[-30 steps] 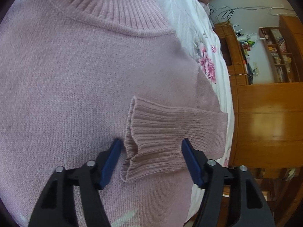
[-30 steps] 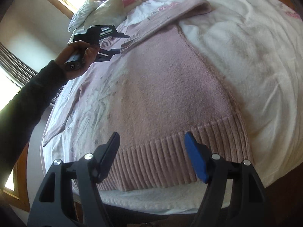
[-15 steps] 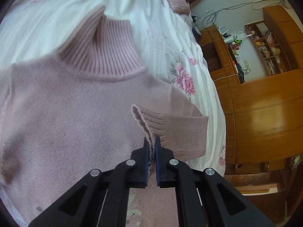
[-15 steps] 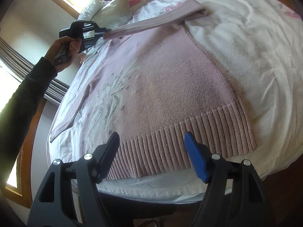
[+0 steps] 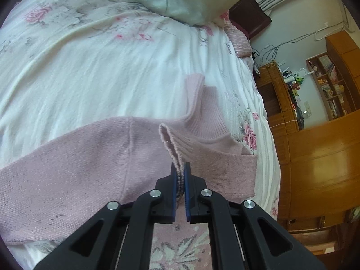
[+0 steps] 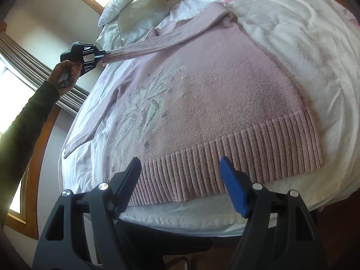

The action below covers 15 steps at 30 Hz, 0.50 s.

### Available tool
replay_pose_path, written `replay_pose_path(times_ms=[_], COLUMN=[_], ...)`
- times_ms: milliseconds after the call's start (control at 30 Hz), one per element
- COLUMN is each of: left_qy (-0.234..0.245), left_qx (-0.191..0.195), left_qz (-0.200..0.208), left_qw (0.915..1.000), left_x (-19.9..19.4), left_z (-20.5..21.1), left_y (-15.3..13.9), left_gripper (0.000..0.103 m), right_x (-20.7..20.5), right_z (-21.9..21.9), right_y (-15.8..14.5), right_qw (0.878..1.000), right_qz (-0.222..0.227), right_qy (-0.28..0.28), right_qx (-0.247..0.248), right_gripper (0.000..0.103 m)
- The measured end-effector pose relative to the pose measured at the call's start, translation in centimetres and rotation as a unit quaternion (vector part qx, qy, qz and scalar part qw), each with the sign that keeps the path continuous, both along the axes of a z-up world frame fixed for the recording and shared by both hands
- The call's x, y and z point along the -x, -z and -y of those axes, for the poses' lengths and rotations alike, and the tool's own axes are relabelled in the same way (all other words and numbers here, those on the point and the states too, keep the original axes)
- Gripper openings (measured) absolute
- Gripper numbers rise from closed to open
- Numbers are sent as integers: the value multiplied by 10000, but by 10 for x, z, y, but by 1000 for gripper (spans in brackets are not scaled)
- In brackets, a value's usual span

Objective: Fold small clothes
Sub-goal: 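Grasp the other sleeve cuff with the left gripper and lift it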

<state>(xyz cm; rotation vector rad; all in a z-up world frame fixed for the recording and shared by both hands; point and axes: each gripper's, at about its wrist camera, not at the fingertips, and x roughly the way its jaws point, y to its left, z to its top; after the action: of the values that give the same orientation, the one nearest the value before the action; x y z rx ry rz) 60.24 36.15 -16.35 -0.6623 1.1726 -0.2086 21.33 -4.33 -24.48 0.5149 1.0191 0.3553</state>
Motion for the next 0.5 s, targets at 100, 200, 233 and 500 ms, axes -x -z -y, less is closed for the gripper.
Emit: replay_pose_path(times_ms=[100,200,233,500], left_qy=[-126,-217,-254,-442], left_qx=[6,17,35,40], left_qz=[-91,-200,-243,-520], left_qw=[9999,9996,9994,9977], left_x=[5,9,9,10], left_z=[-19,-33,-38,-57], left_y=[11,25,29,67], left_gripper=[5,5,5,5], right_x=[0,-1,0,0], right_z=[-3,-5,-6,-14], right_y=[2,4,5,7], right_qw=[10000,10000,10000,9999], right_qz=[-42,-63,-70,-130], right_qy=[-25,-32,-41,-82], right_qx=[16,3,6,9], right_gripper=[72,72,72,72])
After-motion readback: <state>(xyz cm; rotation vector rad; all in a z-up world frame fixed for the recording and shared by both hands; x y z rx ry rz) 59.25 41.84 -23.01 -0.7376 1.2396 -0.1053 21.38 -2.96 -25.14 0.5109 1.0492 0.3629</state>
